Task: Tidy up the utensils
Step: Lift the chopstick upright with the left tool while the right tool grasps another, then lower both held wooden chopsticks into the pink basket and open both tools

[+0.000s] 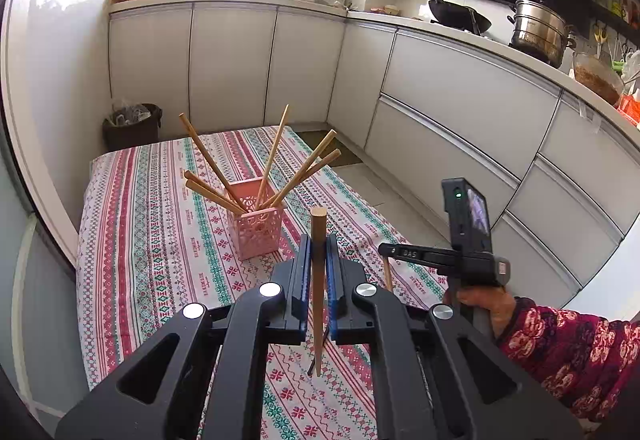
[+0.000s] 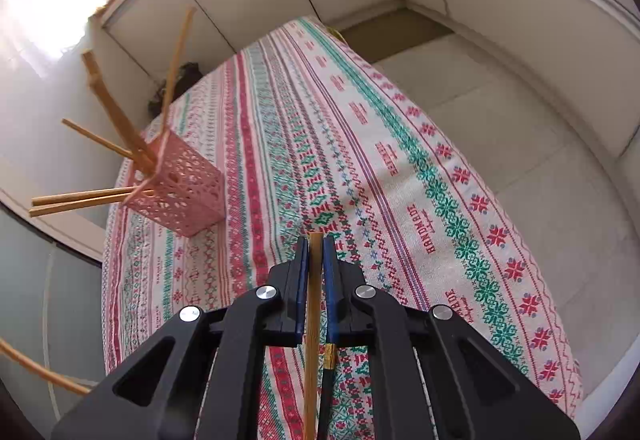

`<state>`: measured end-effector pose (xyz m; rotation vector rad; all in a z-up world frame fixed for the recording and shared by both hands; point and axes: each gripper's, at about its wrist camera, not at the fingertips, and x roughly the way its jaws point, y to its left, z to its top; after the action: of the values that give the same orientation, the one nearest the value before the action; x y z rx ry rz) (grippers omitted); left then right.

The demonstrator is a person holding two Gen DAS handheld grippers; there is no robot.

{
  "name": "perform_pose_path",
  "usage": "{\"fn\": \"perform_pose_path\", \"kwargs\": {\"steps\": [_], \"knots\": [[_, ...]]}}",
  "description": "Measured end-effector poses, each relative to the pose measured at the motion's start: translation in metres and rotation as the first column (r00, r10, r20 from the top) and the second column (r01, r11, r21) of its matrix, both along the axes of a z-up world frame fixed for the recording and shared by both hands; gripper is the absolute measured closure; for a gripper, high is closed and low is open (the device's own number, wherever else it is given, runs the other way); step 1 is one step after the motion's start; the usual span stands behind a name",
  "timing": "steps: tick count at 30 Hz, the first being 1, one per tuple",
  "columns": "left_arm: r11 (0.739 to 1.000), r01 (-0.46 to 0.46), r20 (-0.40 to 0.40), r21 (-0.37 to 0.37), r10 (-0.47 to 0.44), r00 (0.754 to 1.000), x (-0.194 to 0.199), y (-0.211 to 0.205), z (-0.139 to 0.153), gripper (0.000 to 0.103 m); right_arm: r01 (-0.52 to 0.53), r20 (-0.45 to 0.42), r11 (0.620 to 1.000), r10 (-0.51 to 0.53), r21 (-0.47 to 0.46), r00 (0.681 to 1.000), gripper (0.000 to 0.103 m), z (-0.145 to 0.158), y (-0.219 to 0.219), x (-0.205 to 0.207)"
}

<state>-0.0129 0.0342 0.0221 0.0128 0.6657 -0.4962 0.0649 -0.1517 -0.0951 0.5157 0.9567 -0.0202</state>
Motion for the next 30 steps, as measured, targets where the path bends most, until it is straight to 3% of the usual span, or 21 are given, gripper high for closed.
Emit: {"fn": "perform_pose_path", "kwargs": {"steps": [7,17,24,30], "knots": [[0.999,0.005,-0.008,-0.037,-0.005,1.0,0.001,0.0,-0.002,0.097,-0.112,0.252,0.984,0.145,-0.138,0.957,0.095,0.064,0.025,-0.053],[0.997,-0.051,0.048,-0.05,0.053,0.997,-0.004,0.008,0.015,0.097,-0.155,0.401,0.979,0.196,-0.132,0.895,0.095,0.127,0.029,-0.092],[0.992,-0.106,0.081,-0.073,0.112,0.99,-0.004,0.026,0.028,0.097,-0.16,0.5,0.975,0.216,-0.154,0.838,0.095,0.191,0.04,-0.083],[0.987,-0.133,0.109,-0.094,0.143,0.984,-0.01,0.043,0.037,0.097,-0.151,0.59,0.97,0.236,-0.191,0.772,0.095,0.245,0.064,-0.037]]}}
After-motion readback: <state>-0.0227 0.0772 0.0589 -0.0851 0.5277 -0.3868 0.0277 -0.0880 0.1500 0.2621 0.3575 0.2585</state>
